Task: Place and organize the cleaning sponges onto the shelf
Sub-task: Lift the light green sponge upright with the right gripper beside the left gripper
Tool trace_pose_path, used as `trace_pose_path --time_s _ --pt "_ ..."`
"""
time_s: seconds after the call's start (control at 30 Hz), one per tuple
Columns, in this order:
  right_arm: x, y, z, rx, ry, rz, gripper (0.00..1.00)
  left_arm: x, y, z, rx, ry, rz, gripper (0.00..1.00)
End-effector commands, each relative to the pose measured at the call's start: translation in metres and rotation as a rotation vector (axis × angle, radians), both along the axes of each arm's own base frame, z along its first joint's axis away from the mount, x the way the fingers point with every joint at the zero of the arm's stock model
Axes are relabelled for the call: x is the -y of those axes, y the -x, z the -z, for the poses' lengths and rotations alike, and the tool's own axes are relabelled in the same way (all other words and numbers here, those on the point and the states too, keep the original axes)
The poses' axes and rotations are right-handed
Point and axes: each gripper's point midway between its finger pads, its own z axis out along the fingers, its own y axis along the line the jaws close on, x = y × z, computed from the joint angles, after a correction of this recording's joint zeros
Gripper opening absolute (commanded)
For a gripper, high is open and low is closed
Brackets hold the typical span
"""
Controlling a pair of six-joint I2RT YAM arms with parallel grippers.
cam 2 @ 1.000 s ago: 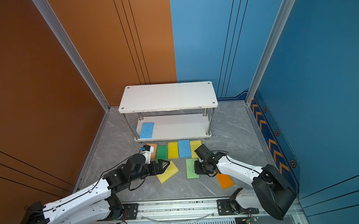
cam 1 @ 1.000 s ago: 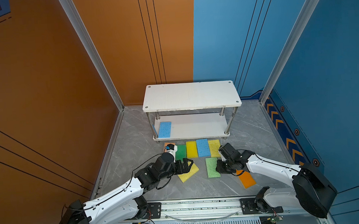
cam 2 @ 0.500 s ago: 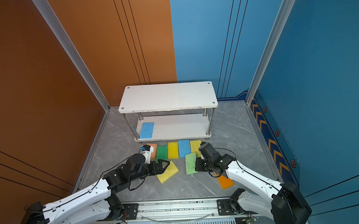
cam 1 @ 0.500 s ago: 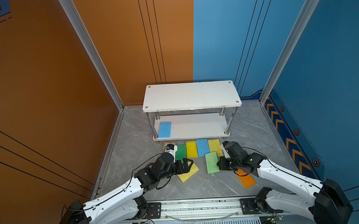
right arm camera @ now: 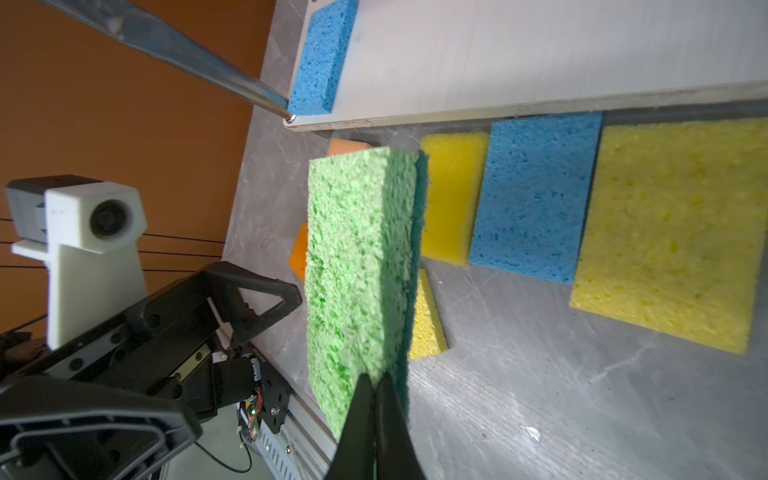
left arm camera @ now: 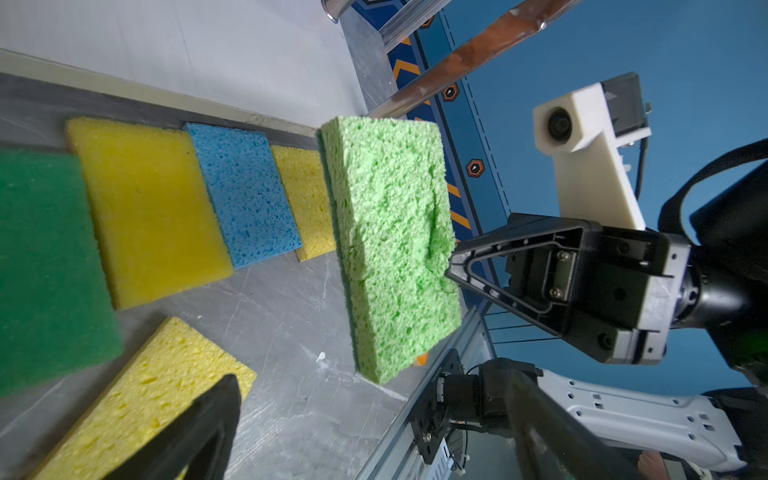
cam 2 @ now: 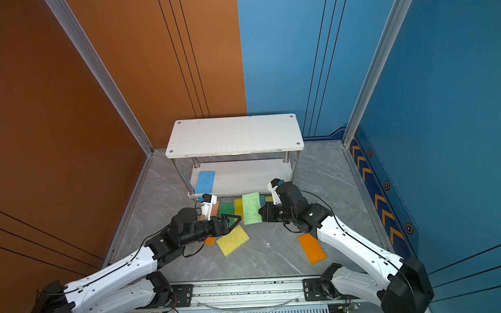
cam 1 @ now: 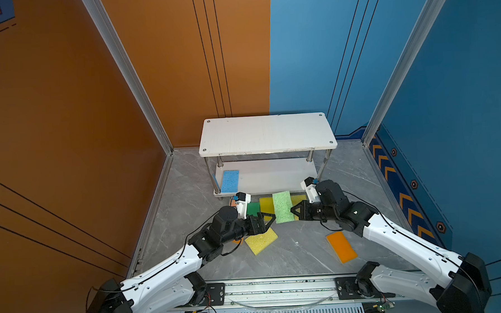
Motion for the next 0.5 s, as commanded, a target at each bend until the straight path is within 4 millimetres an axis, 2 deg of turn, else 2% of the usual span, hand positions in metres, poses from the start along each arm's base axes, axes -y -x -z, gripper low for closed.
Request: trace_pose_path --time_s 0.0,0.23,0.27,0.33,0.47 --pt "-0.022 0.002 -0.027 0.015 -0.134 -0.078 0.0 0.006 -0.001 -0.022 0.034 0.105 0.028 0.99" --pt "-0.04 0.014 -0.031 0.012 -0.209 -0.158 0.0 0.007 -0.002 -0.029 0.037 0.179 0.032 0.9" --pt "-0.042 0.015 -0.033 0.016 -0.218 -0.164 0.0 0.007 -0.002 -0.028 0.037 0.182 0.034 0.85" --pt "-0.043 0.015 -0.033 0.018 -0.22 -0.168 0.0 0.007 -0.002 -0.027 0.031 0.192 0.034 0.69" --pt "-0.044 0.015 -0.028 0.007 -0.213 -0.171 0.0 0.006 -0.003 -0.026 0.029 0.201 0.031 0.46"
